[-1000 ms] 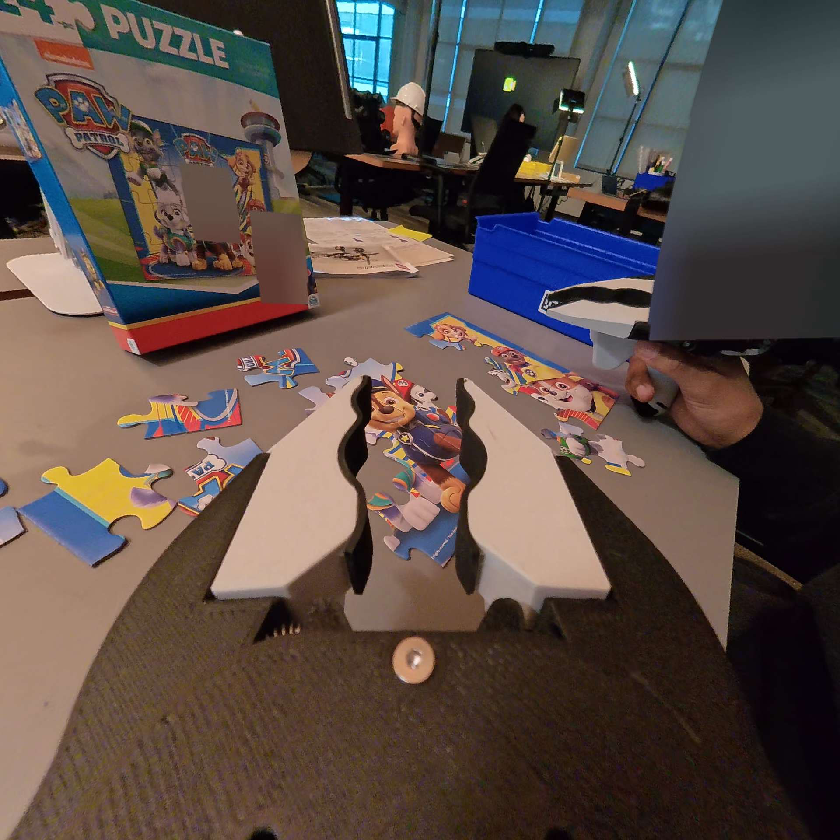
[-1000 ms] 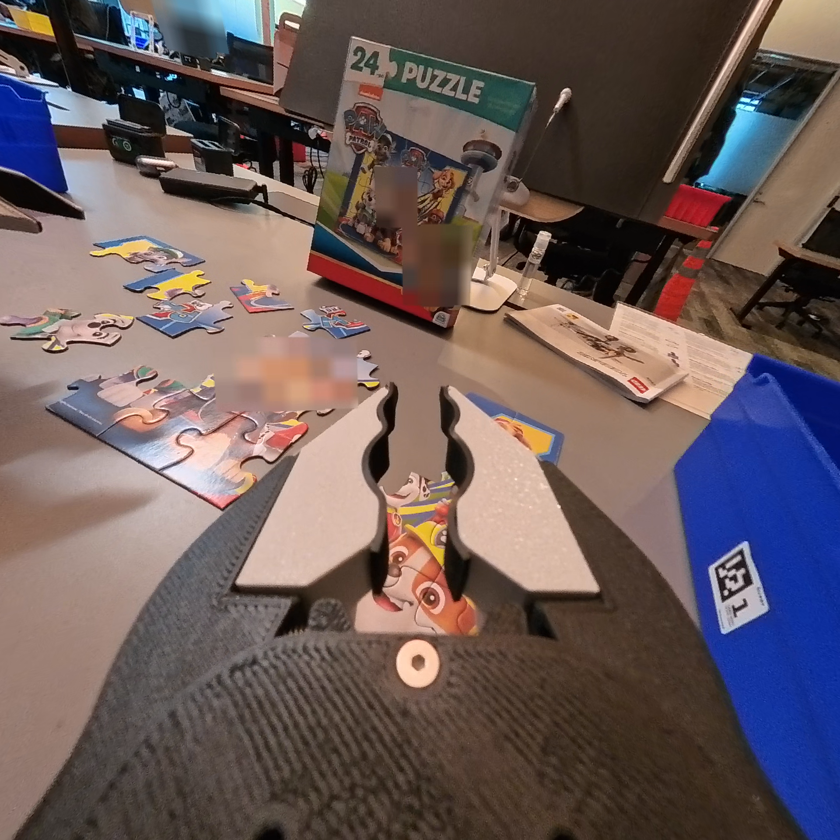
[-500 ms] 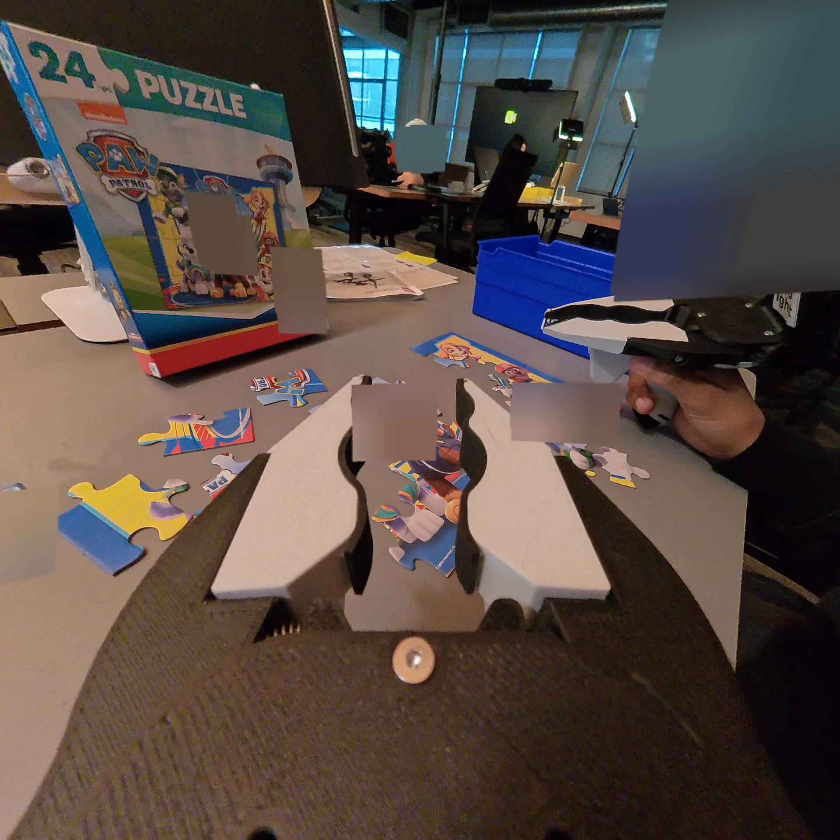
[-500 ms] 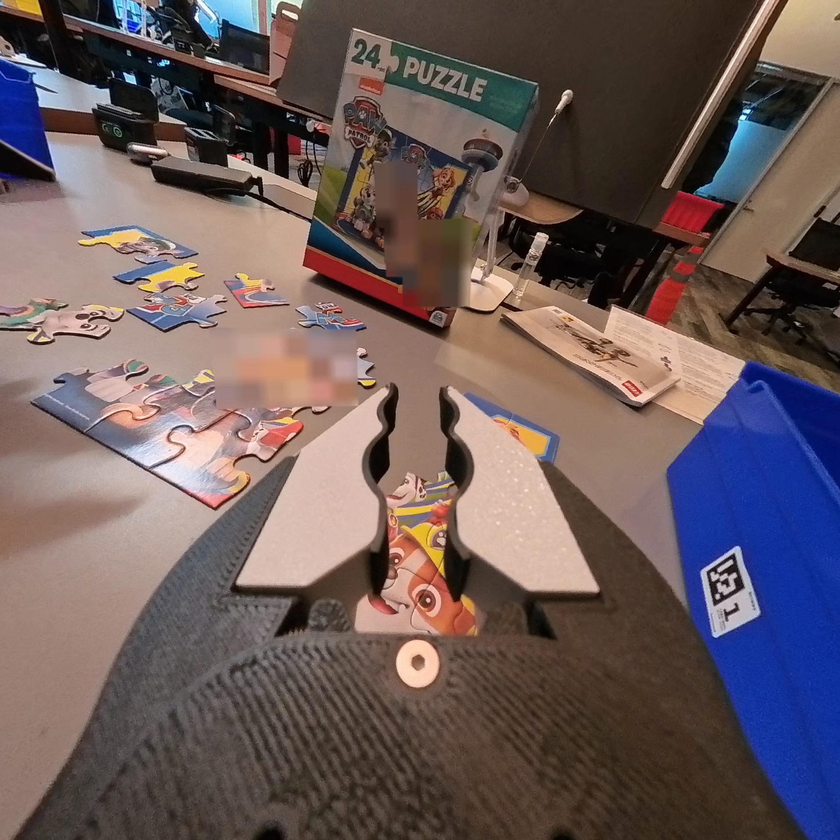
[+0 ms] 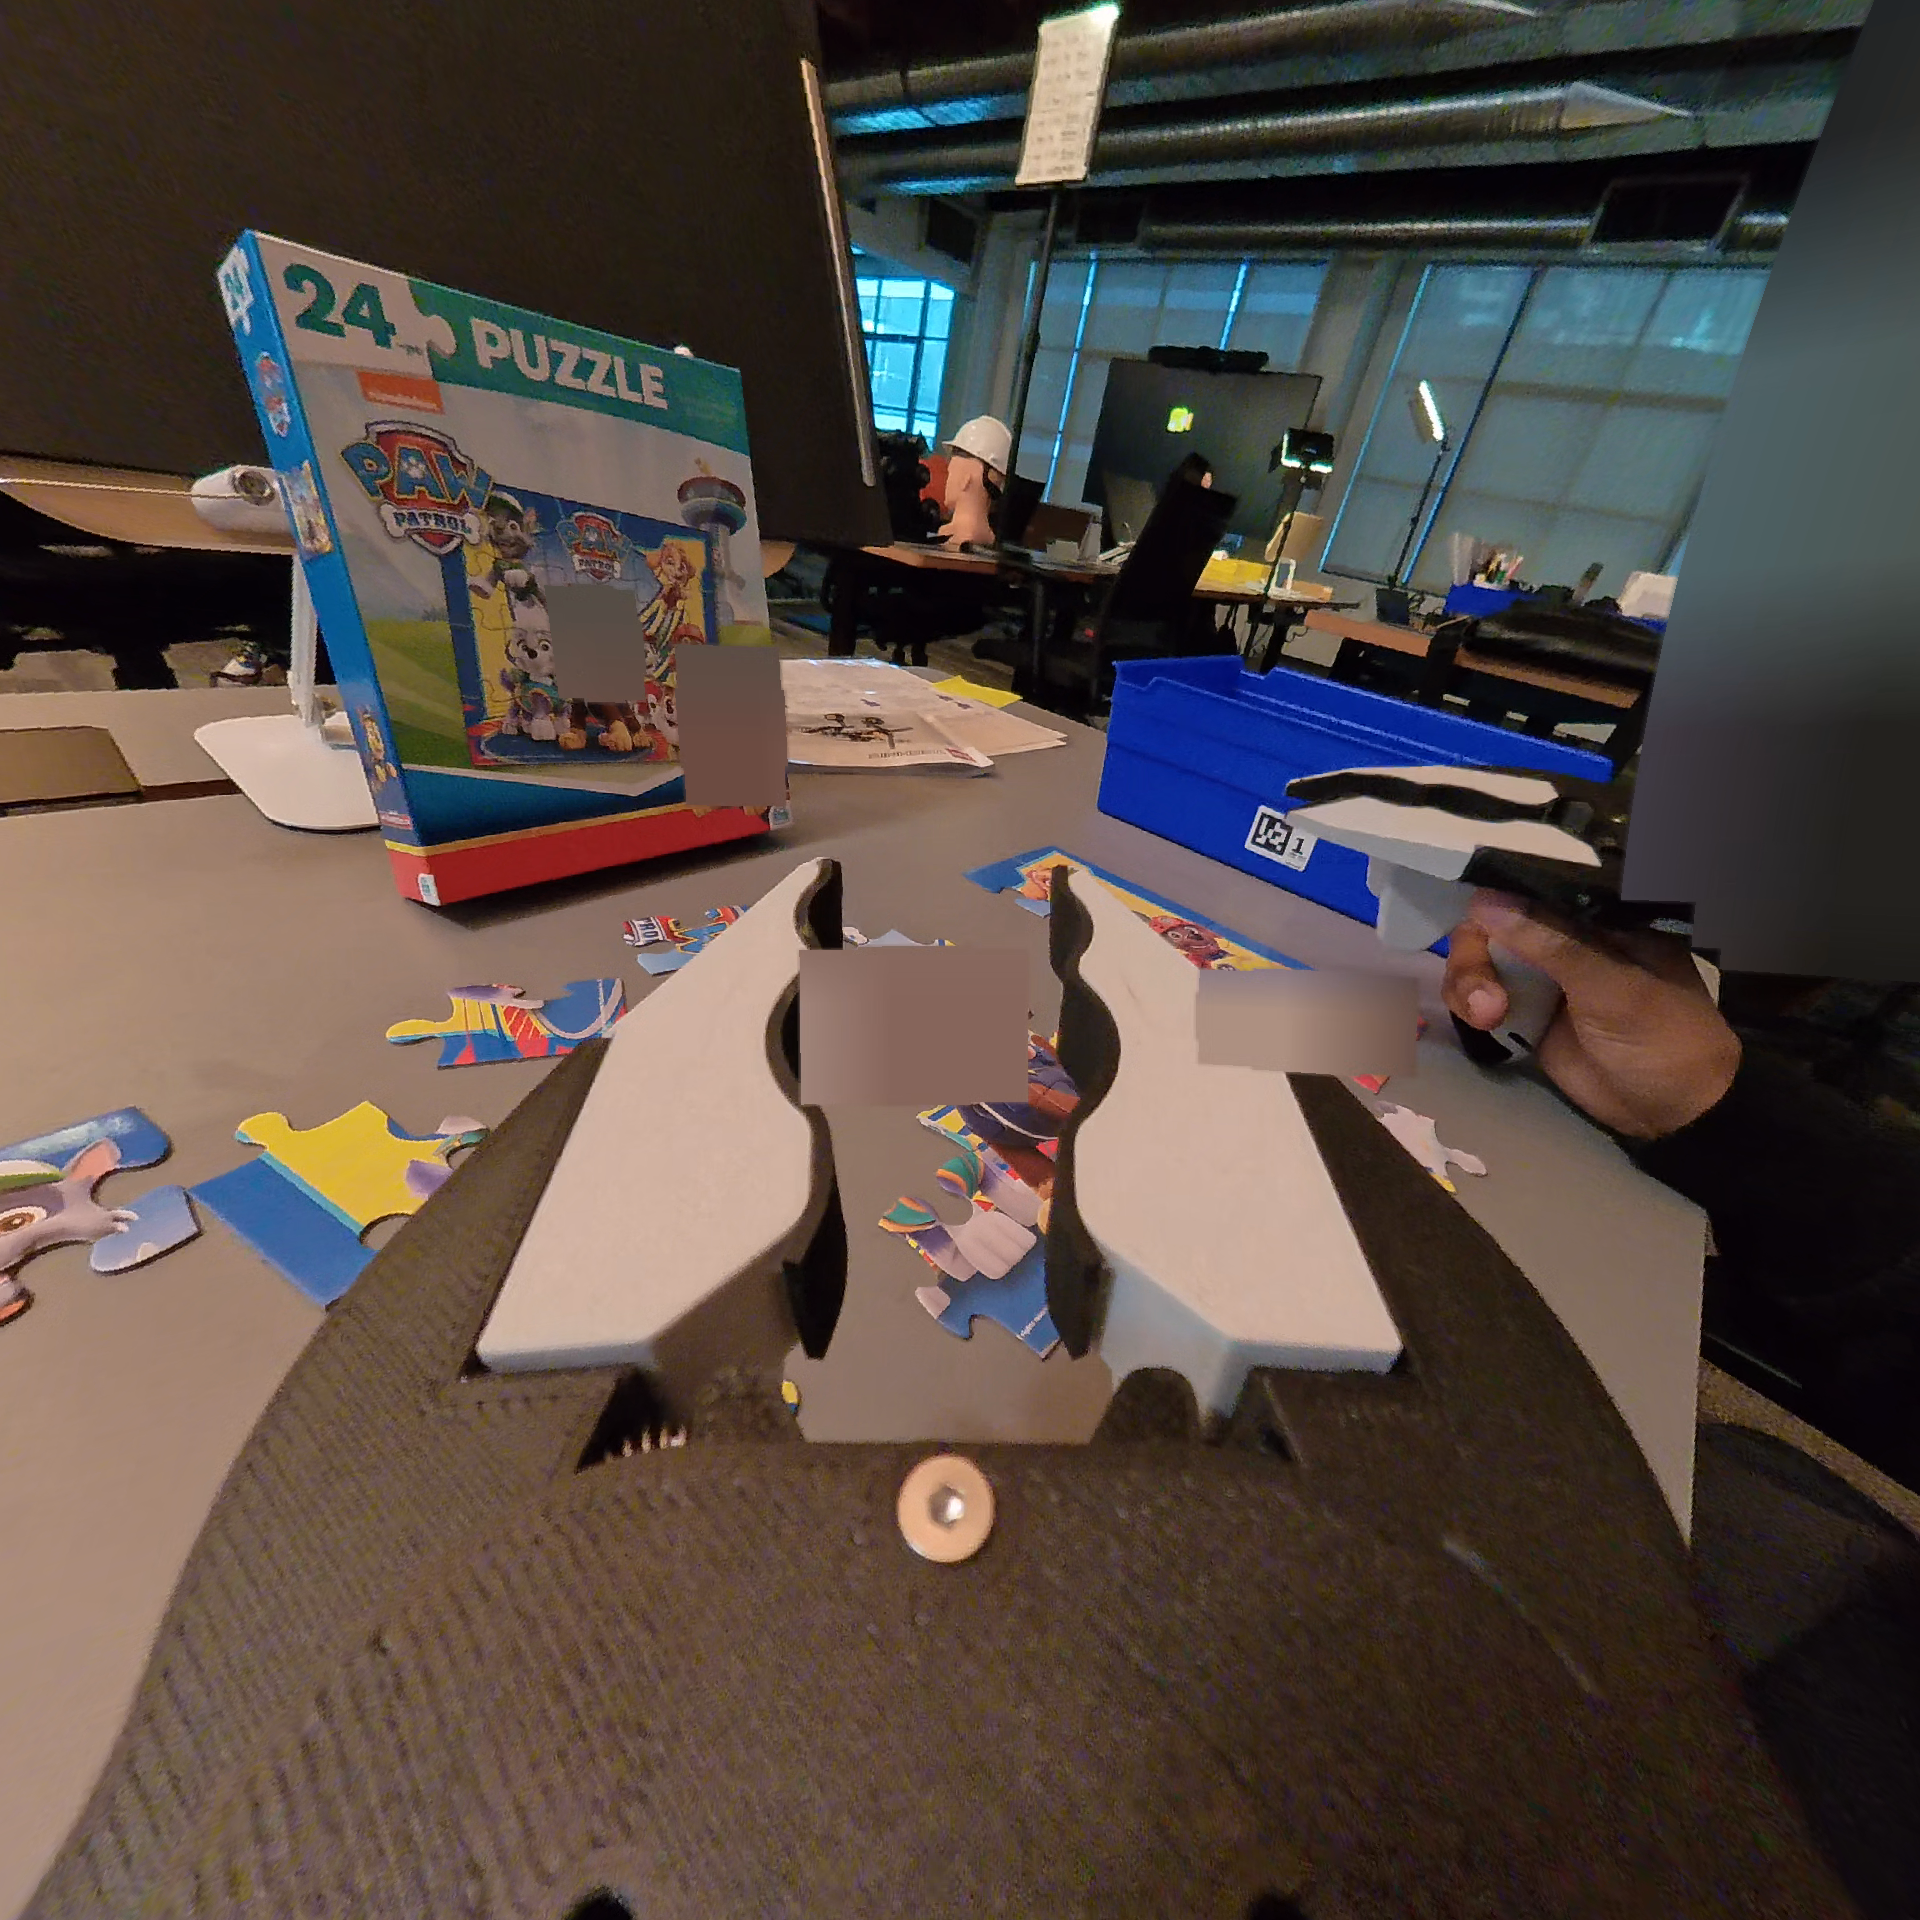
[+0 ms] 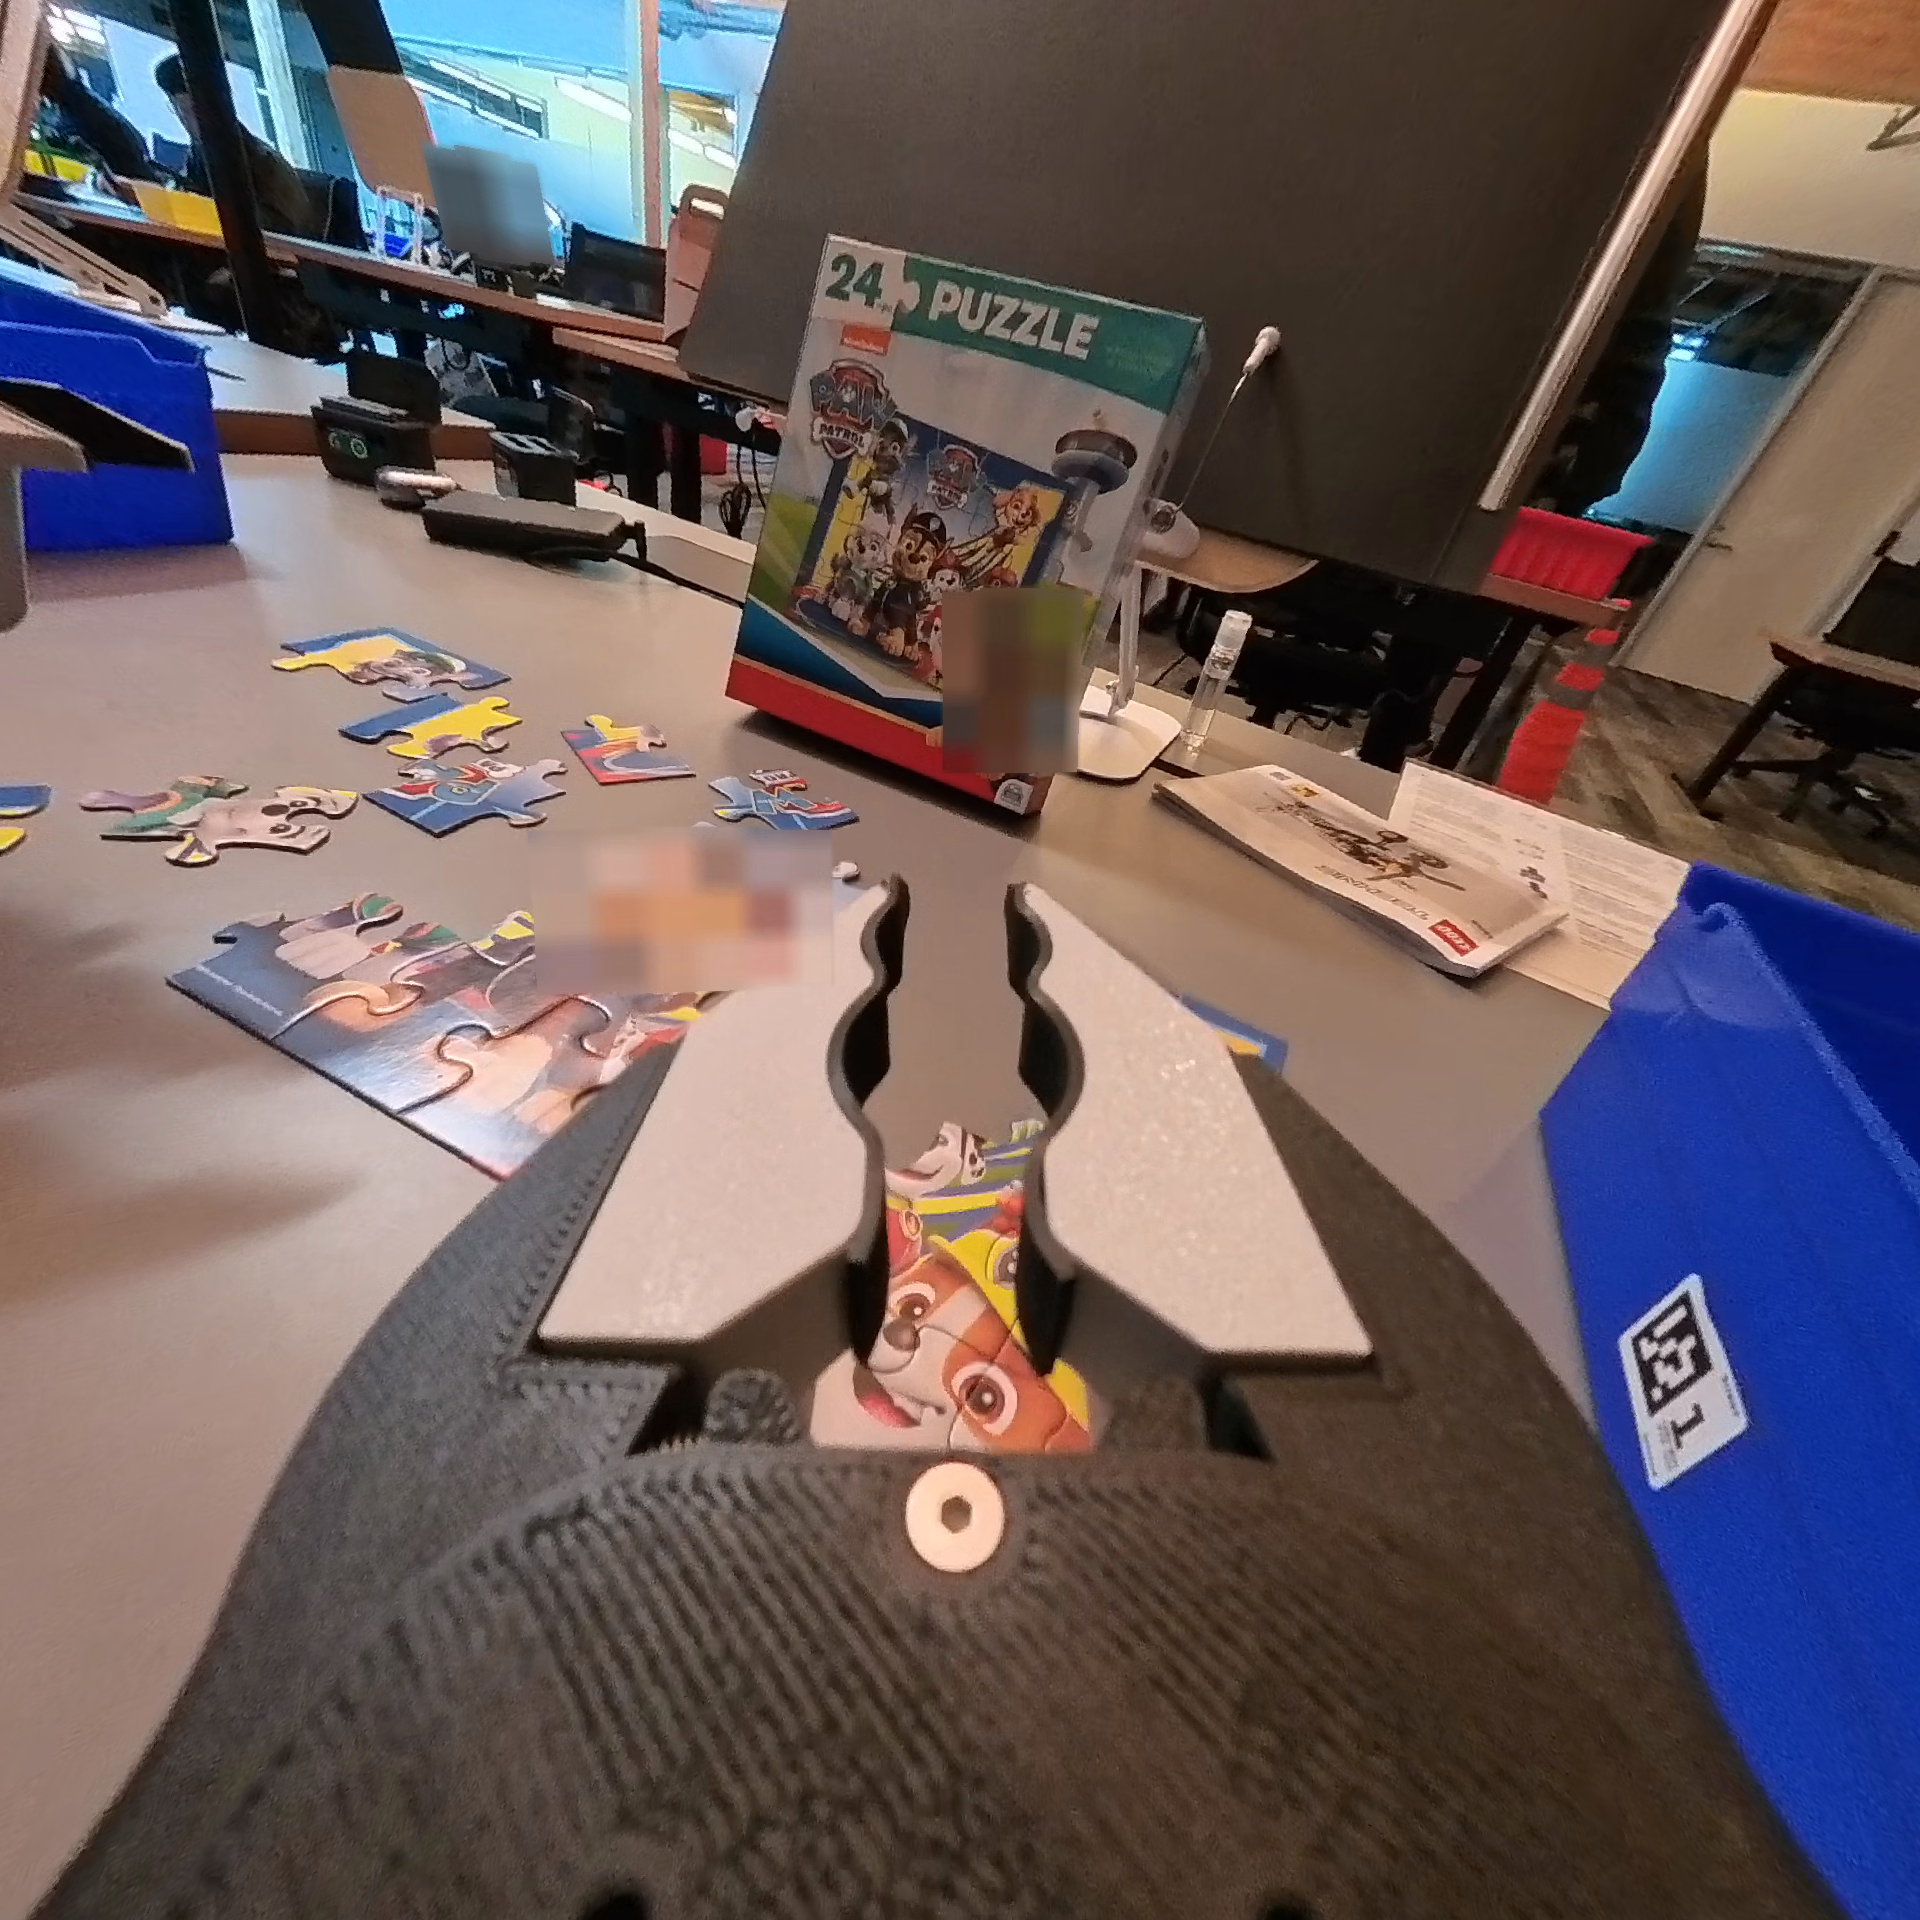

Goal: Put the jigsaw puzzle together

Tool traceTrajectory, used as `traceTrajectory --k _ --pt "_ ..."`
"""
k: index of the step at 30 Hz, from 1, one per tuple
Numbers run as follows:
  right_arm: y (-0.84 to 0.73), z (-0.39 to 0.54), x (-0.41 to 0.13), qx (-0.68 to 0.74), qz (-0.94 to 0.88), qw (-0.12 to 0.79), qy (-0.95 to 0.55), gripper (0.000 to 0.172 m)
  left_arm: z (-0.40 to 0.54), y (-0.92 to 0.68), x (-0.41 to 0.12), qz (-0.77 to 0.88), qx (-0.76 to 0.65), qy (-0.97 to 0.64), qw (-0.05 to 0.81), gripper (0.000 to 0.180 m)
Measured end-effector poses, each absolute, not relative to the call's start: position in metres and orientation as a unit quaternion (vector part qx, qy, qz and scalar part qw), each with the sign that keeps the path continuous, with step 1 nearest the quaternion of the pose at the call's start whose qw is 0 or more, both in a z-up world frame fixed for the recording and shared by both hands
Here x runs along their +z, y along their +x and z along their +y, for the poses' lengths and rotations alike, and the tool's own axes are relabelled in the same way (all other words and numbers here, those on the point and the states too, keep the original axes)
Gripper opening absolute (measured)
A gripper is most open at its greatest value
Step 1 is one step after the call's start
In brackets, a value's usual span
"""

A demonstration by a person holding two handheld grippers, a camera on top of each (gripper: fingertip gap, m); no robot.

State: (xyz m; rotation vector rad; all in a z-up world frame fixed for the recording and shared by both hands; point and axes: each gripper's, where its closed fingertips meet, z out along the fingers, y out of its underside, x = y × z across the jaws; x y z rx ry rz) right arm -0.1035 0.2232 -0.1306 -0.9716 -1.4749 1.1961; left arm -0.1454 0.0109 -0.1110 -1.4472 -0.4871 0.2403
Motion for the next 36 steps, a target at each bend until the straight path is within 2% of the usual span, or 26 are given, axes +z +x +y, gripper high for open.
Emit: traceTrajectory --k 9,23,27,31,36 --pt "-0.099 0.219 -0.127 0.503 -0.603 0.482 -0.390 0.019 0.003 -0.148 -0.105 -0.223 0.130 -0.640 0.724 0.039" --pt "-0.098 0.221 -0.130 0.497 -0.603 0.480 -0.398 0.019 -0.049 -0.165 -0.076 -0.286 0.183 -0.533 0.775 0.047" --pt "-0.099 0.220 -0.132 0.487 -0.610 0.484 -0.395 0.020 -0.072 -0.189 -0.080 -0.343 0.157 -0.573 0.728 0.050" --pt "-0.101 0.218 -0.135 0.479 -0.618 0.483 -0.394 0.020 -0.087 -0.207 -0.105 -0.368 0.111 -0.653 0.652 0.057" --pt "-0.102 0.218 -0.136 0.472 -0.621 0.487 -0.393 0.020 -0.100 -0.215 -0.121 -0.365 0.126 -0.665 0.639 0.054"
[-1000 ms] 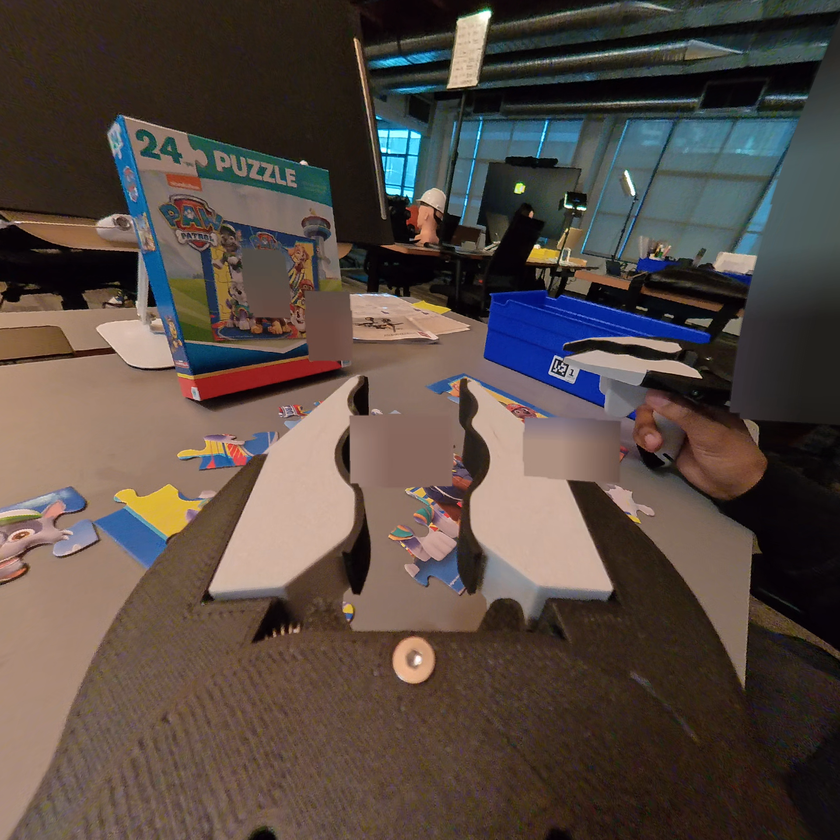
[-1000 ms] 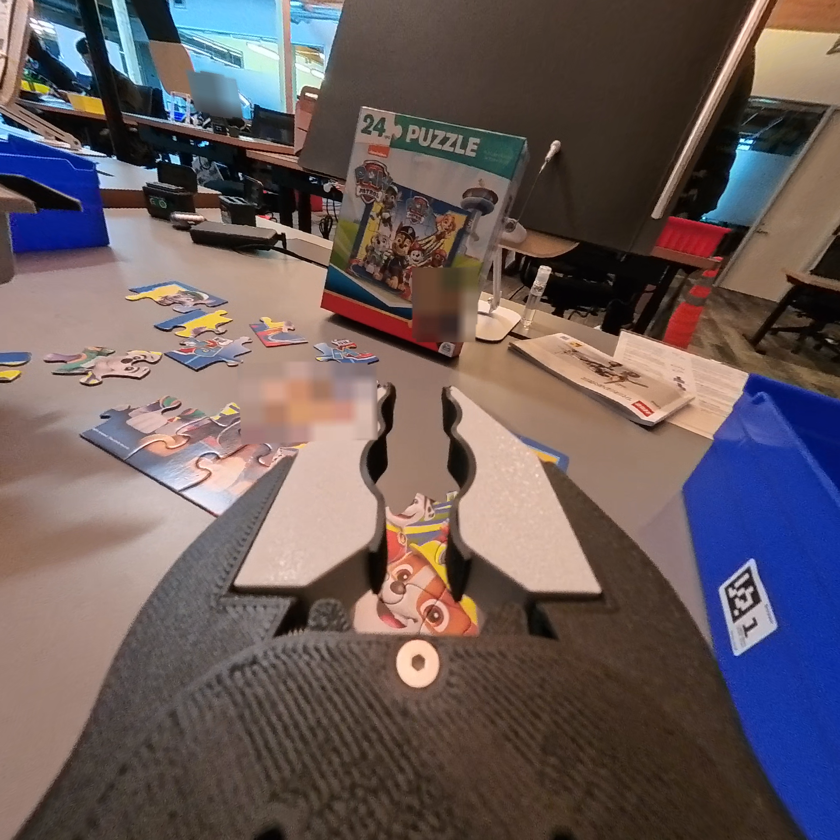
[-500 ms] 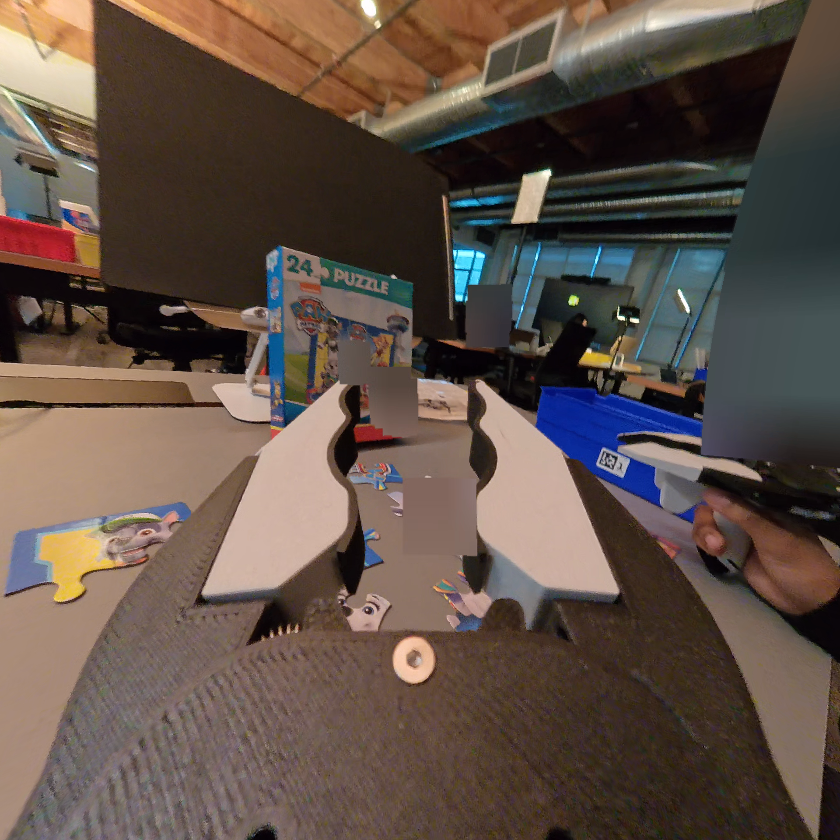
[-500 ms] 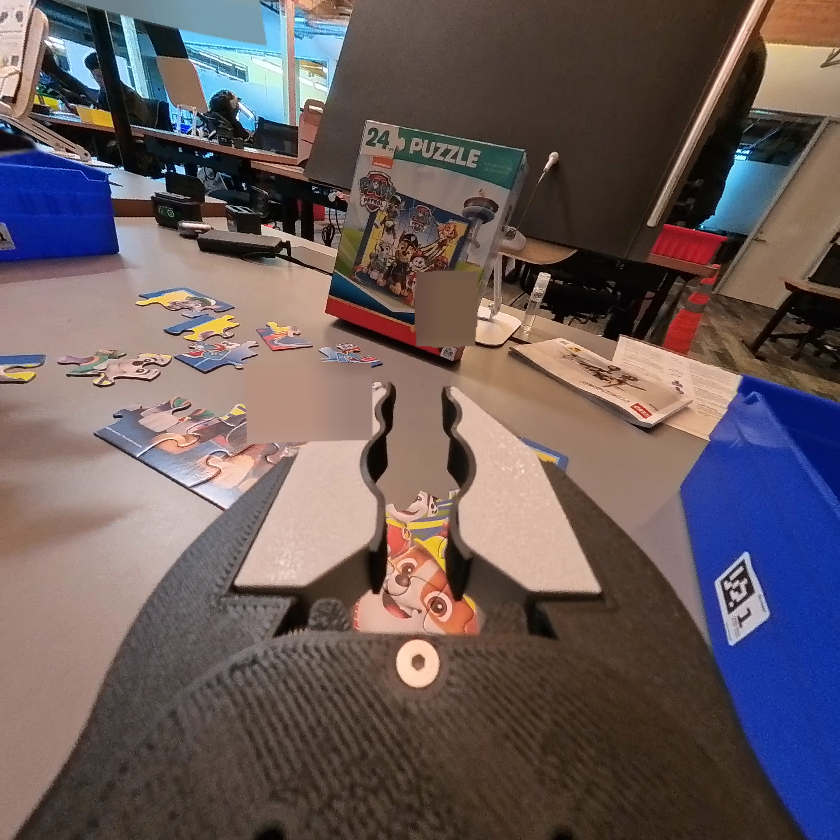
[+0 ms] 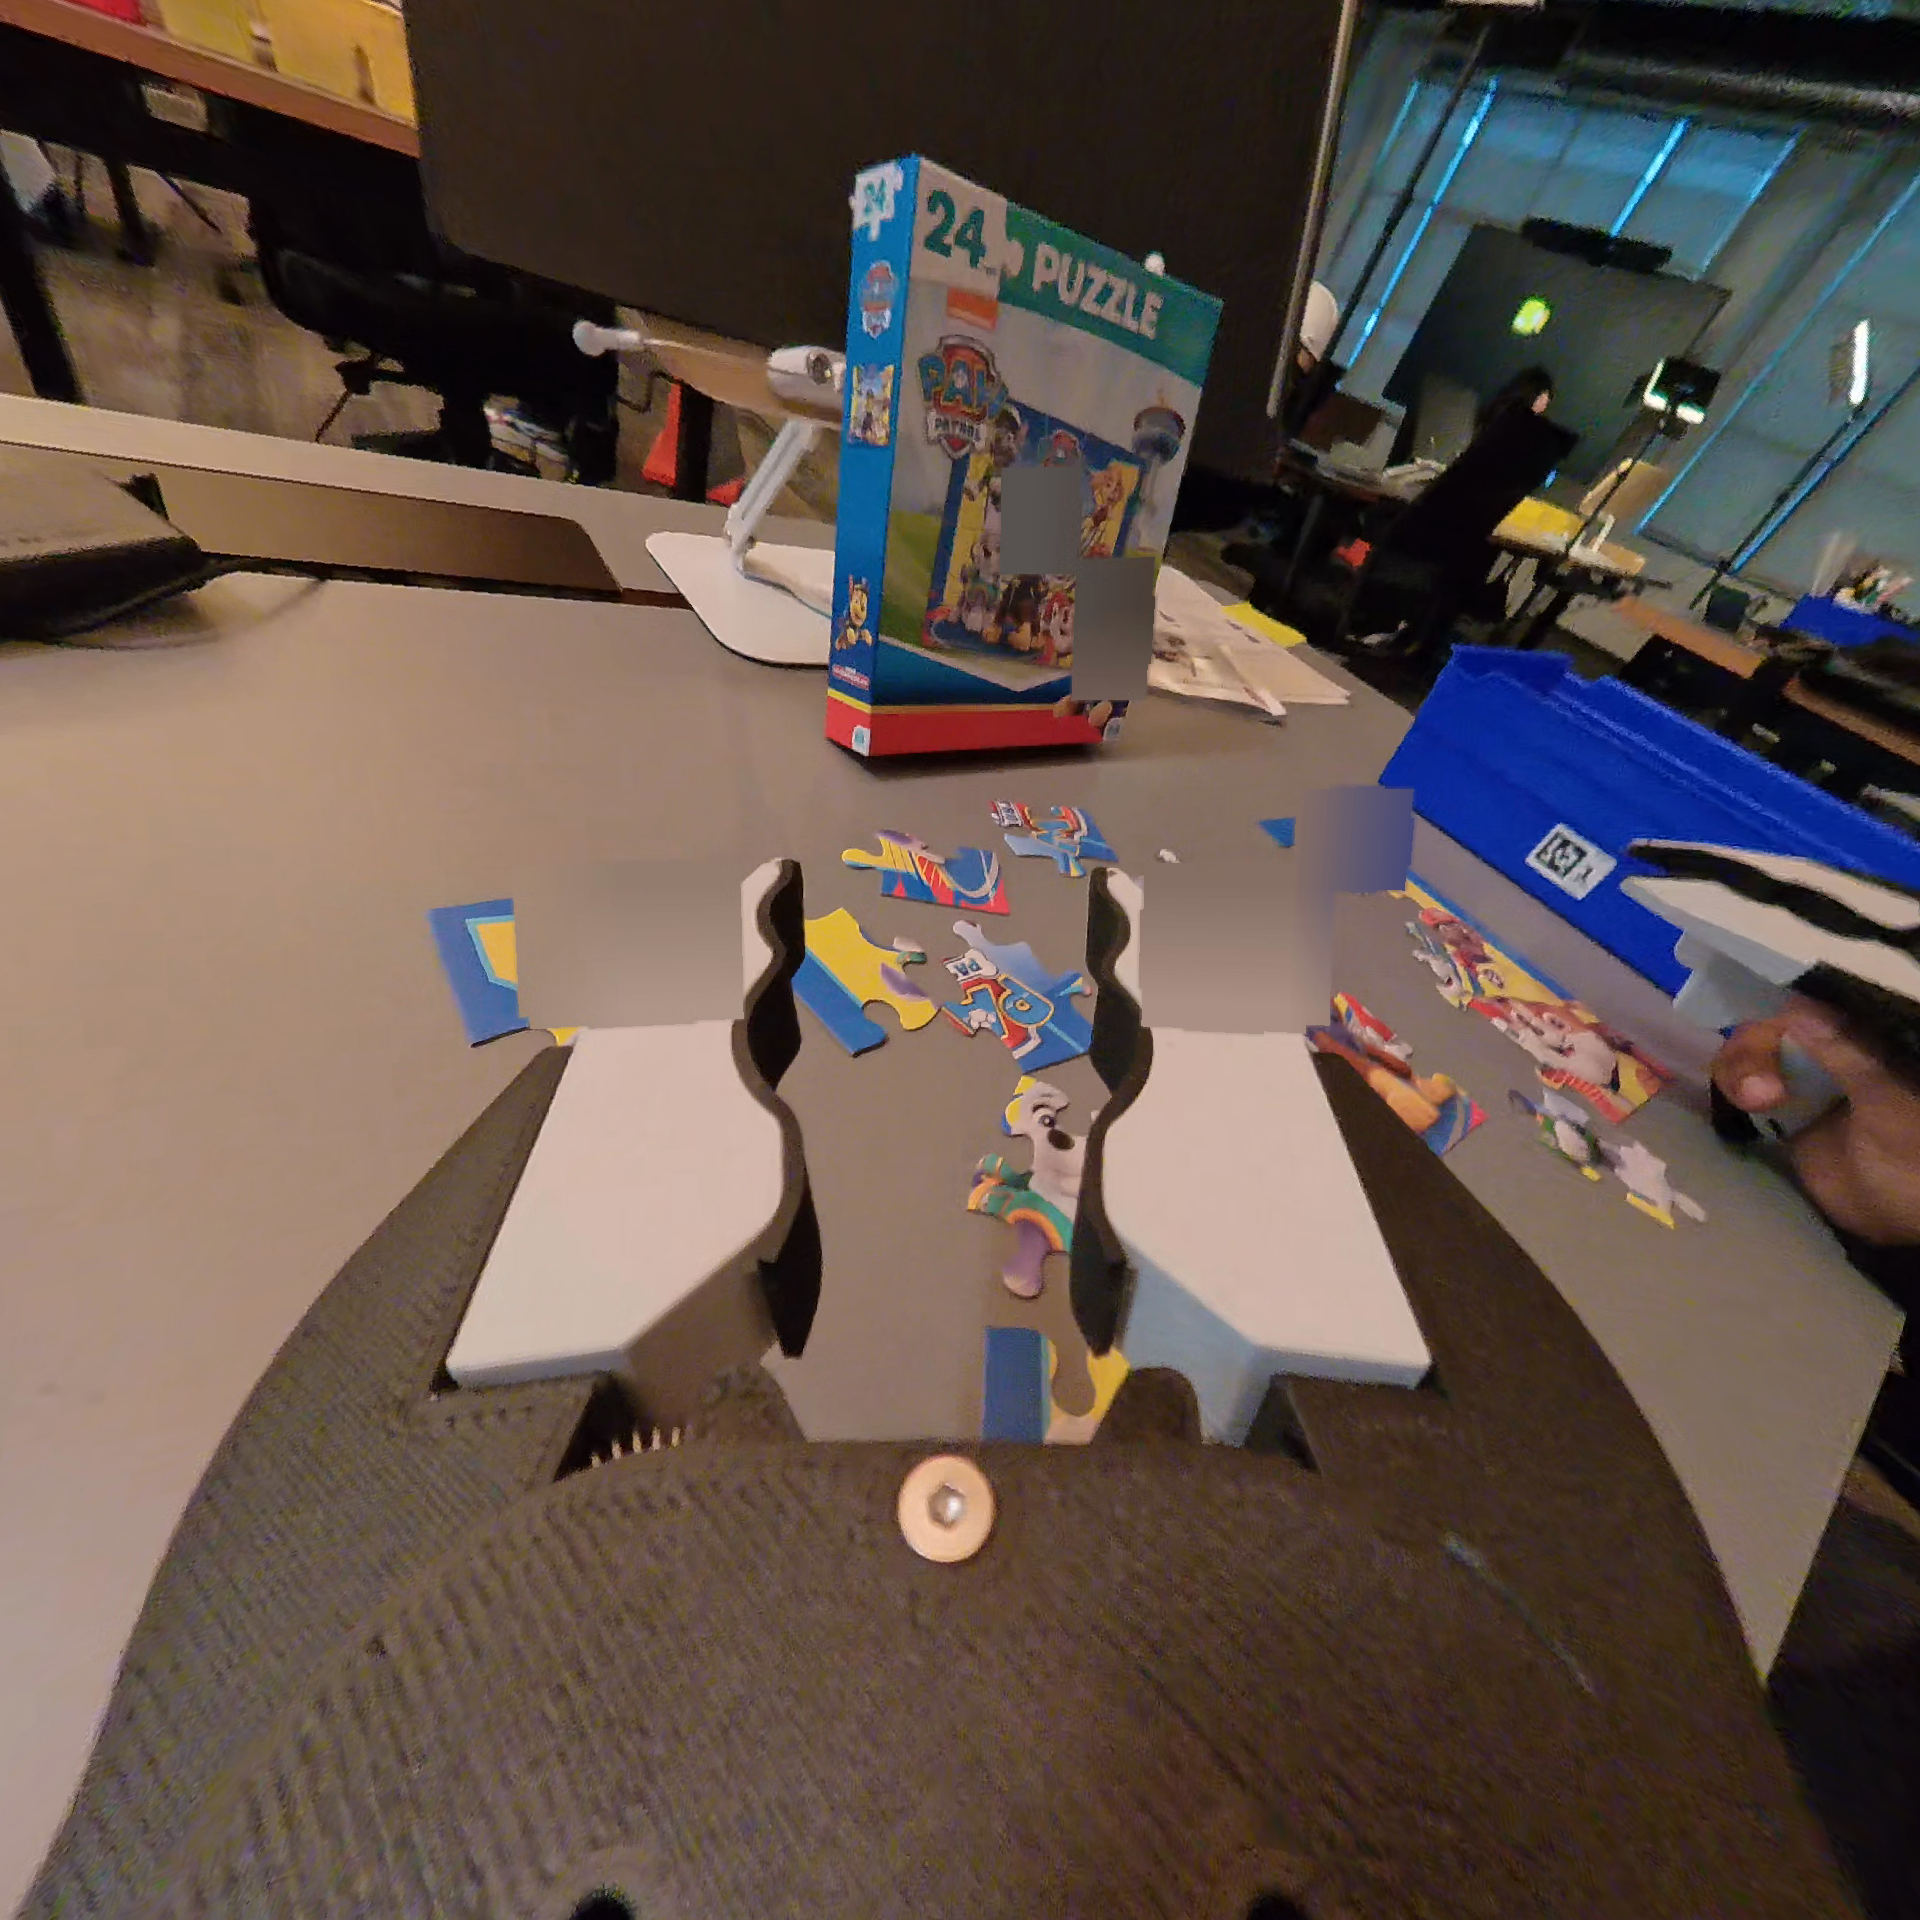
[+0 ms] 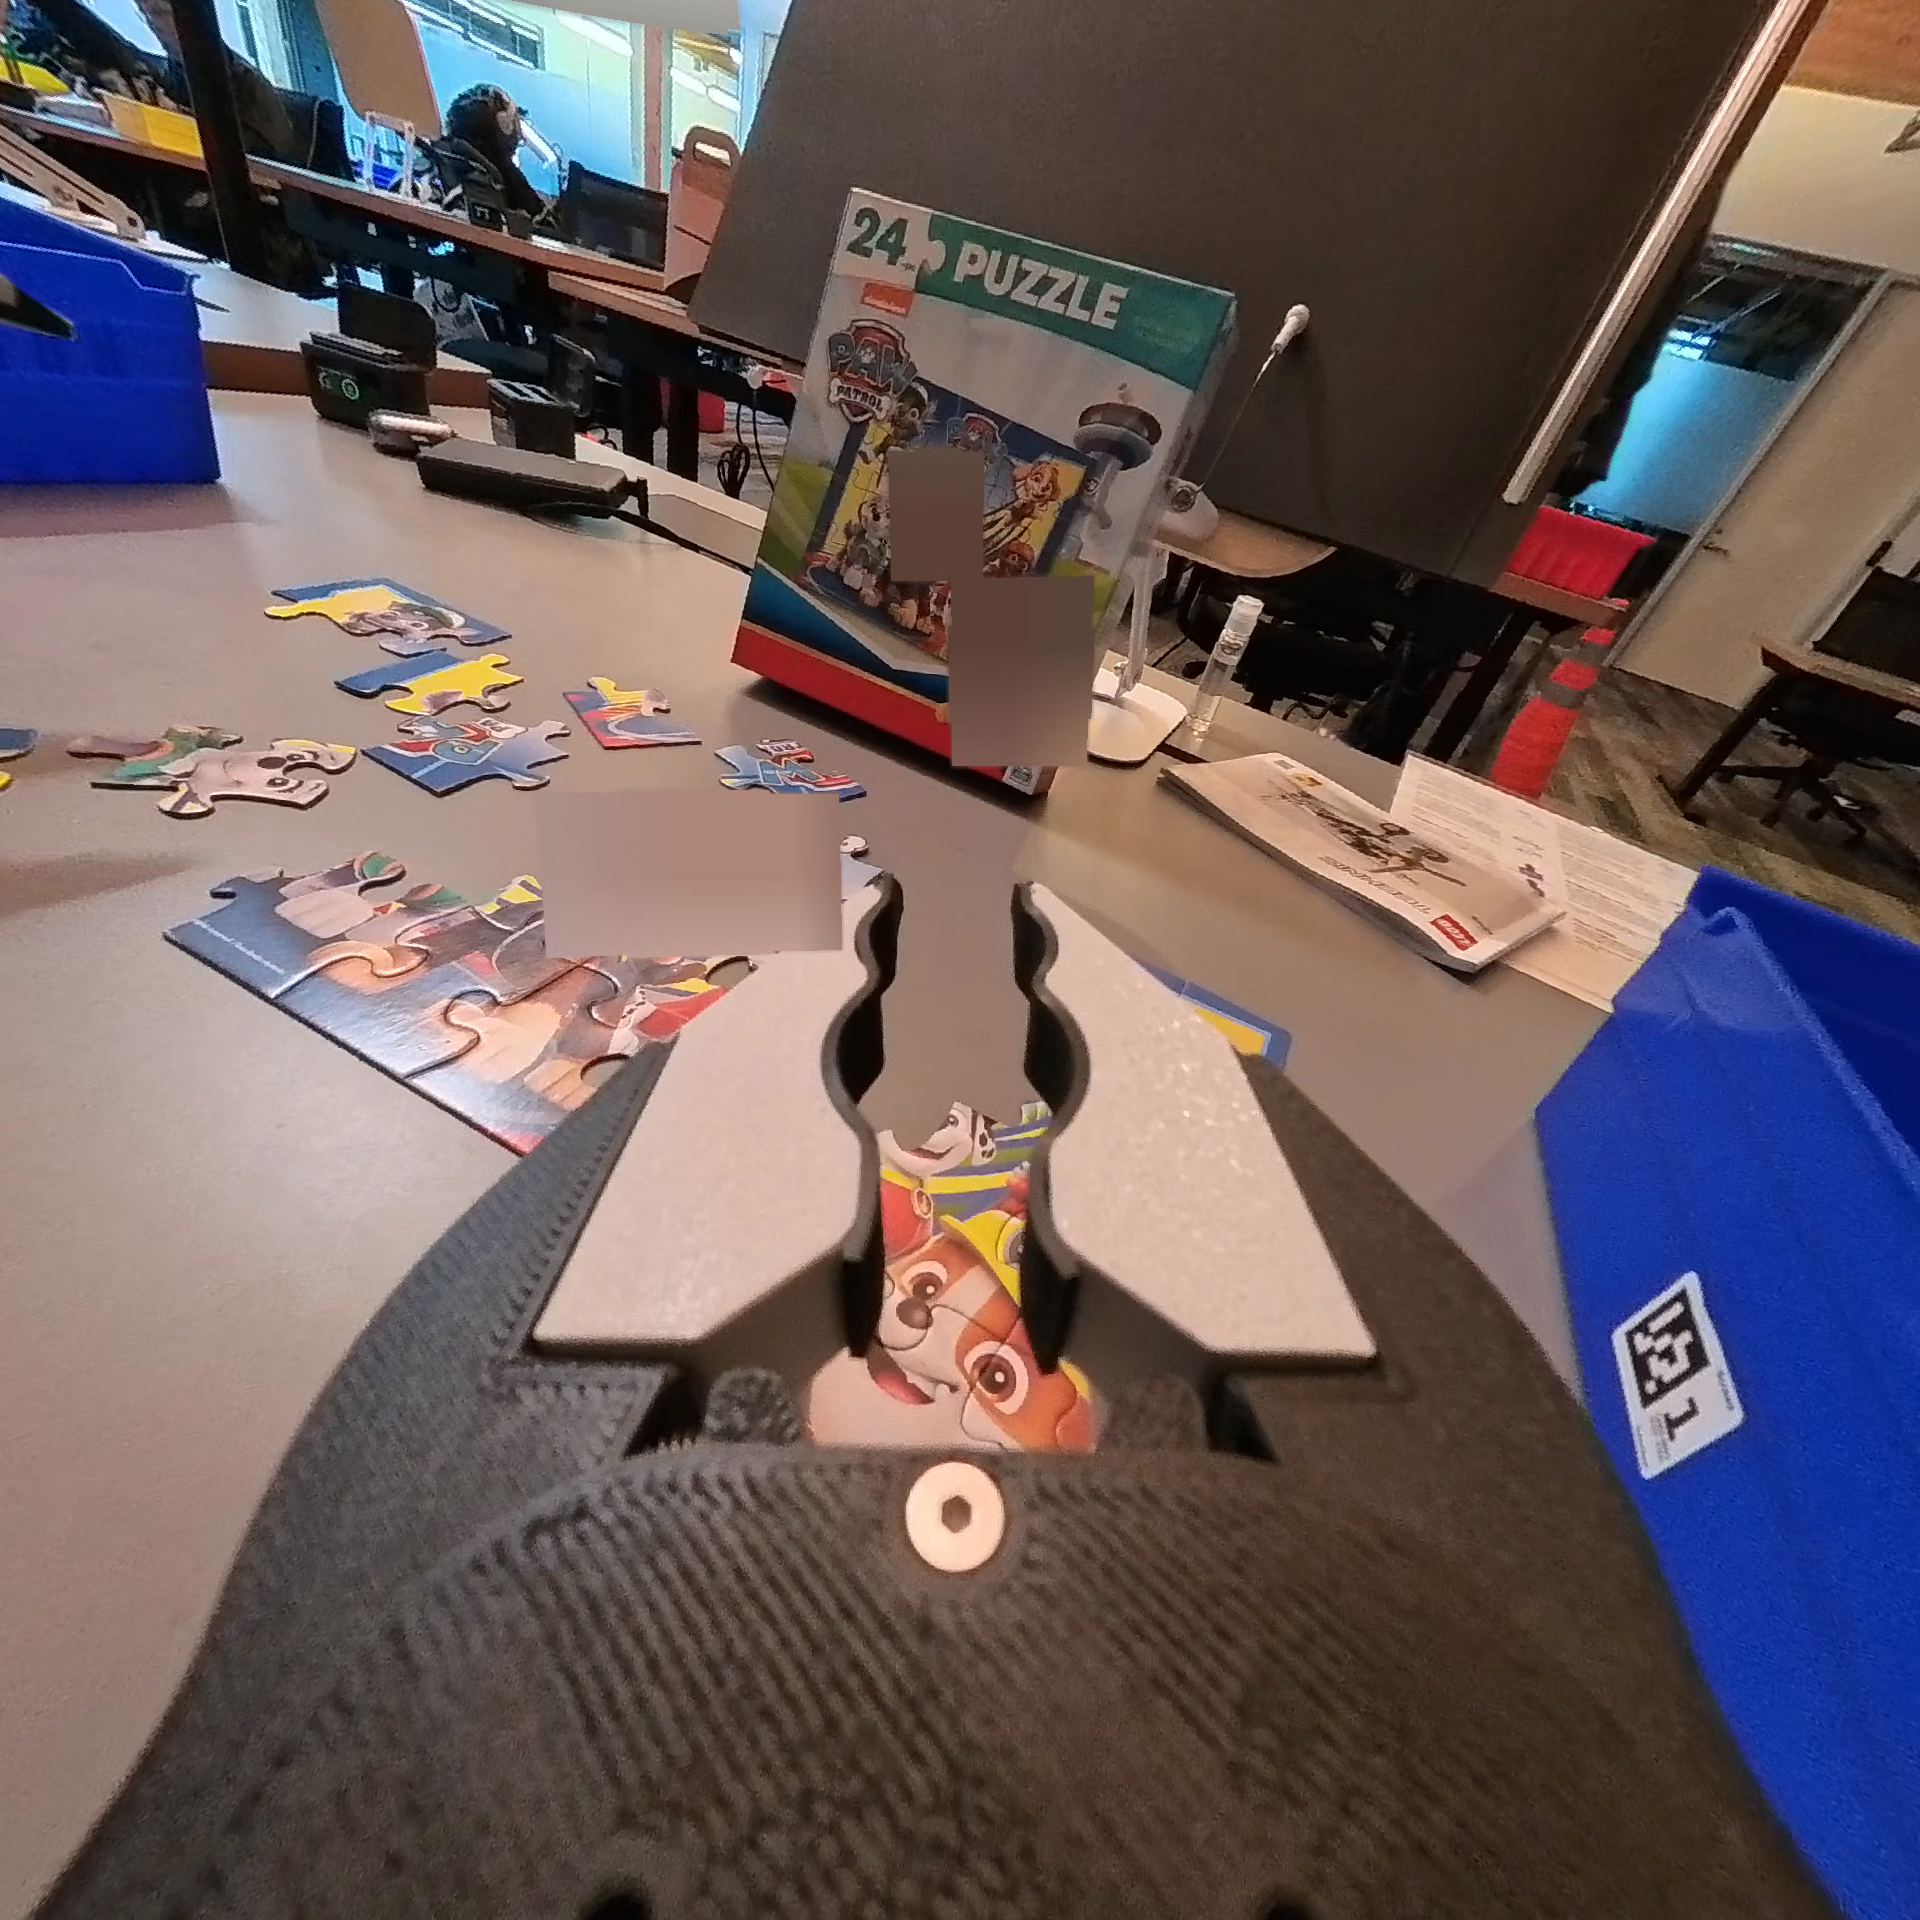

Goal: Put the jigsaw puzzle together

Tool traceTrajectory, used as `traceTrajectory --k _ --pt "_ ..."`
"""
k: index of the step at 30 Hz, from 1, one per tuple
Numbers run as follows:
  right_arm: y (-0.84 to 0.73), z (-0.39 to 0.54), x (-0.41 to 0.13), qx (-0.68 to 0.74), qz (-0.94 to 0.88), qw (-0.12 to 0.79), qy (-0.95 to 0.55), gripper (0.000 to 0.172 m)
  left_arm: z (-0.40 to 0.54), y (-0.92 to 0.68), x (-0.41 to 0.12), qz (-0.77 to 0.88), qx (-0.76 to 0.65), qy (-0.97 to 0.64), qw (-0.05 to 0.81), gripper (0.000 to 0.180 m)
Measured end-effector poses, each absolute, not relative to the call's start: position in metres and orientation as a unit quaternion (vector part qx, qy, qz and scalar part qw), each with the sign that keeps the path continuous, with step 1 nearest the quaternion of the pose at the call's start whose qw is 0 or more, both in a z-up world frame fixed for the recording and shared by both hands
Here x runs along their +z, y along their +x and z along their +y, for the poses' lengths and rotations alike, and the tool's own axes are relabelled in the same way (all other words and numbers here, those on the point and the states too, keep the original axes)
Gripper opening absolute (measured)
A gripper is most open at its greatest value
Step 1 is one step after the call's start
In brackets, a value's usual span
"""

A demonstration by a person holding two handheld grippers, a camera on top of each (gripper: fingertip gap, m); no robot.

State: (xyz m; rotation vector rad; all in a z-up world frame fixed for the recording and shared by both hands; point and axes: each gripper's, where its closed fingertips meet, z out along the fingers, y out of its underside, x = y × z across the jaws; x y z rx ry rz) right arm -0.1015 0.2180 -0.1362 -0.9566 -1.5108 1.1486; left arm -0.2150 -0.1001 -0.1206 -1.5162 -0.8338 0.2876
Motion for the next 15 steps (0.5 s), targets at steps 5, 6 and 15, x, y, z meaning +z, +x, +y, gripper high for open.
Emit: traceTrajectory --k 5,6,15 --pt "-0.102 0.217 -0.137 0.470 -0.623 0.485 -0.393 0.020 -0.103 -0.218 -0.138 -0.342 0.166 -0.678 0.629 0.052" --pt "-0.102 0.217 -0.137 0.469 -0.624 0.486 -0.393 0.020 -0.103 -0.218 -0.138 -0.340 0.166 -0.675 0.633 0.051" --pt "-0.106 0.217 -0.141 0.457 -0.632 0.488 -0.391 0.021 -0.108 -0.220 -0.136 -0.340 0.183 -0.659 0.646 0.051"
